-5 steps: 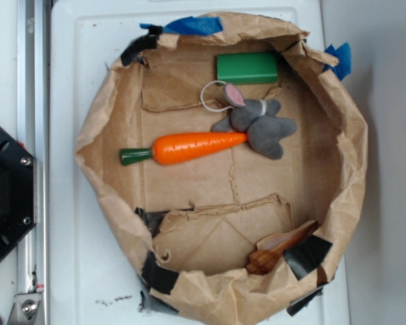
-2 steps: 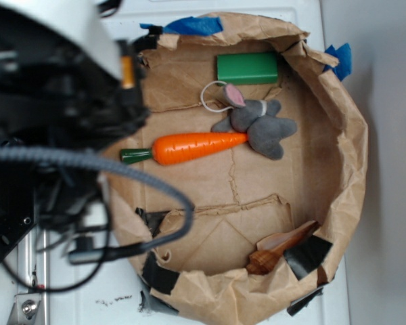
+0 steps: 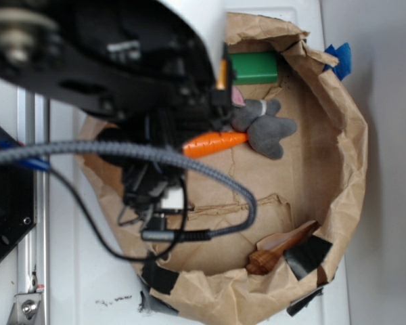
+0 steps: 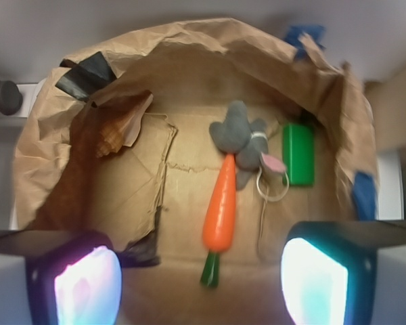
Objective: Grab the gray animal.
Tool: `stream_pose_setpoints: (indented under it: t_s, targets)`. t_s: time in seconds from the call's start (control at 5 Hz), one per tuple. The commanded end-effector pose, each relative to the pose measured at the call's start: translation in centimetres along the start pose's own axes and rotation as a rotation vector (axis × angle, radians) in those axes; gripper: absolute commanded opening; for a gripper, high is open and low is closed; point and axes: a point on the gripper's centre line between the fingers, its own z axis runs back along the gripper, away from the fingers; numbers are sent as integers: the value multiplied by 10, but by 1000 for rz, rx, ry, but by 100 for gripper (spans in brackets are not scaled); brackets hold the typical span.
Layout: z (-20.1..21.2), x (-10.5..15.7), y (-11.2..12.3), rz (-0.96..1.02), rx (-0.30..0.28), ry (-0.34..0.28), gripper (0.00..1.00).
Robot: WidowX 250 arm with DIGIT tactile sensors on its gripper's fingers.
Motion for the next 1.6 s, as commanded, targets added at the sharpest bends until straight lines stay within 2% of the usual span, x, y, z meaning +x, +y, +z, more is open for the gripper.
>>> stream_pose_setpoints:
  t_s: [0.0,0.2,0.4,0.6,1.2,1.4]
  targets:
    - [-41,15,21,-121,15,-179,100]
    - [-69,23,28,-173,-7,-186,100]
    - [-79,42,29,-208,-21,-208,100]
    - [-69,55,28,-234,-43,-234,100]
    - [-69,55,28,-234,-43,-234,100]
    - [-96,64,25,-257,-117,-256,100]
